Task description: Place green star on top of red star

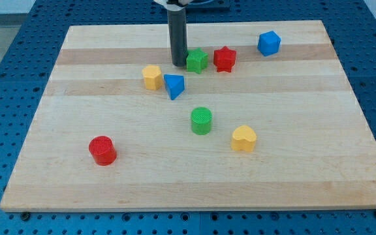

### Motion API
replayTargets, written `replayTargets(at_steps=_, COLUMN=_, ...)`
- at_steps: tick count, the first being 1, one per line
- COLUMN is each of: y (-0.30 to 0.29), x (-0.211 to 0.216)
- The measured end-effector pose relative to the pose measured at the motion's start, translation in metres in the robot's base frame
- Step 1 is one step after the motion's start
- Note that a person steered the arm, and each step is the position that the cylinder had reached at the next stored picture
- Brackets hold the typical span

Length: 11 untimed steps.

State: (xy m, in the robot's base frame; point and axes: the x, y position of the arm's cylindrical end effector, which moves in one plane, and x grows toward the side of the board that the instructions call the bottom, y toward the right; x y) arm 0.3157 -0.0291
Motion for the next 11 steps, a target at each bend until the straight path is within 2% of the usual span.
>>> replayTargets(at_steps=1, y=0.021, x=-0.002)
replayTargets(at_steps=3, y=-0.001, x=0.030)
replayTargets(at_steps=4, y=0.012, x=0.030)
replayTargets(at_steps=8, y=0.042, x=-0.025)
replayTargets(at_steps=10, y=0.084, x=-0.032)
replayTargets(at_steps=11, y=0.074, x=-0.027)
